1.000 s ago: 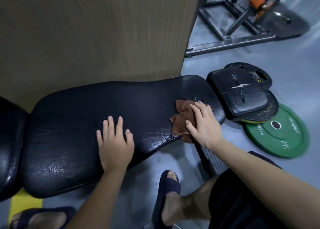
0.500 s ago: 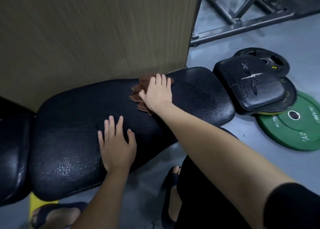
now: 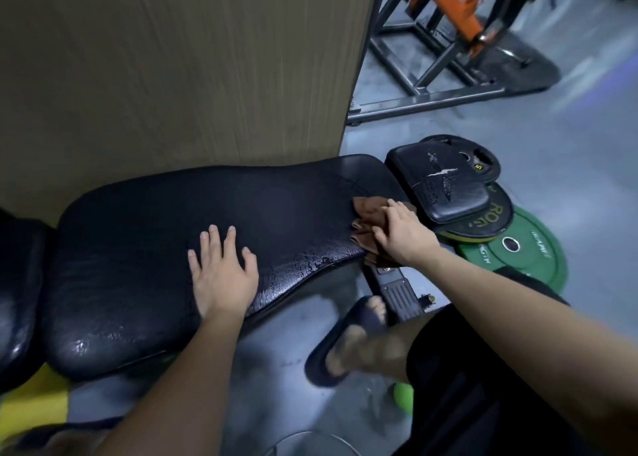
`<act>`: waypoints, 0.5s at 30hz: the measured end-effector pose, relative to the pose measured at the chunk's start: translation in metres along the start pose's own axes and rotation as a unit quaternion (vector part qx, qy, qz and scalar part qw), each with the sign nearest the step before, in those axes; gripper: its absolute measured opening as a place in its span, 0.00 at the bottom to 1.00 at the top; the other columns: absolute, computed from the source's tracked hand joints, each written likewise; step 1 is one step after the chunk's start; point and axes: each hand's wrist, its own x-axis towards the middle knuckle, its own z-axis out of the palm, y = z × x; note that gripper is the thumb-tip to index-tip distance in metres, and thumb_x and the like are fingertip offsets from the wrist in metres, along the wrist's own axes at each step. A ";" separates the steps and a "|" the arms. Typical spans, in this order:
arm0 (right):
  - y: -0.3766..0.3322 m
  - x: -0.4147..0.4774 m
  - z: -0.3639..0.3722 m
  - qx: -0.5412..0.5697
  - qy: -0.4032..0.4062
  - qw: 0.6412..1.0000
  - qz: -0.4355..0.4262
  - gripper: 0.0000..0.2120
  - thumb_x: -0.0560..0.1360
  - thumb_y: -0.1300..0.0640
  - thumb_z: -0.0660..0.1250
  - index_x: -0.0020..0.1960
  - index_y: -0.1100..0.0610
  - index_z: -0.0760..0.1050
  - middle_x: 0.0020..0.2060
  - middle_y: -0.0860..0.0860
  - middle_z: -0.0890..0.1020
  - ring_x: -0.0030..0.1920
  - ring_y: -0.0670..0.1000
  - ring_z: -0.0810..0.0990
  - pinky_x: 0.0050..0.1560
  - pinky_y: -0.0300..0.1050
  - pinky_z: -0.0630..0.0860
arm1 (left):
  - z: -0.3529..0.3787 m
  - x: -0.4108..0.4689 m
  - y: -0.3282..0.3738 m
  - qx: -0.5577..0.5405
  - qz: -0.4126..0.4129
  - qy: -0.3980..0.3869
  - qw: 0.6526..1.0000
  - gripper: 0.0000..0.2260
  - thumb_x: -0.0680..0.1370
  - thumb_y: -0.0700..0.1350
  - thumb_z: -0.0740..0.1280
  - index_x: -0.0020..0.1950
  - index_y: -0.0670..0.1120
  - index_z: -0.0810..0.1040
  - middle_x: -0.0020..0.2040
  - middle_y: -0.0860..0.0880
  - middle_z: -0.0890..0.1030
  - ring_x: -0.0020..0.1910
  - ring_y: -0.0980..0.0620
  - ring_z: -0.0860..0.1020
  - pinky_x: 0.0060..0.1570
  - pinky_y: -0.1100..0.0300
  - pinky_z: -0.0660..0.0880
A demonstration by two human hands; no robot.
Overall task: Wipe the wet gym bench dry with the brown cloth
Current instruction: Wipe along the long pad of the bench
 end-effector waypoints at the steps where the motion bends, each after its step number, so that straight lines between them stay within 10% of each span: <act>1: 0.004 0.004 0.001 0.000 -0.004 1.000 0.012 0.28 0.84 0.48 0.60 0.77 0.64 0.61 0.82 0.60 0.57 0.82 0.59 0.54 0.81 0.54 0.51 | 0.002 0.001 0.000 0.003 0.001 0.001 1.000 0.26 0.83 0.52 0.56 0.81 0.48 0.64 0.83 0.43 0.58 0.82 0.44 0.54 0.80 0.42 0.49; 15: -0.089 0.143 0.023 0.042 0.125 0.991 0.032 0.33 0.82 0.43 0.54 0.83 0.55 0.52 0.81 0.61 0.59 0.81 0.64 0.53 0.81 0.63 0.46 | 0.017 0.005 -0.002 0.075 0.002 0.018 0.997 0.28 0.83 0.55 0.46 0.84 0.52 0.53 0.84 0.46 0.53 0.83 0.48 0.48 0.81 0.43 0.46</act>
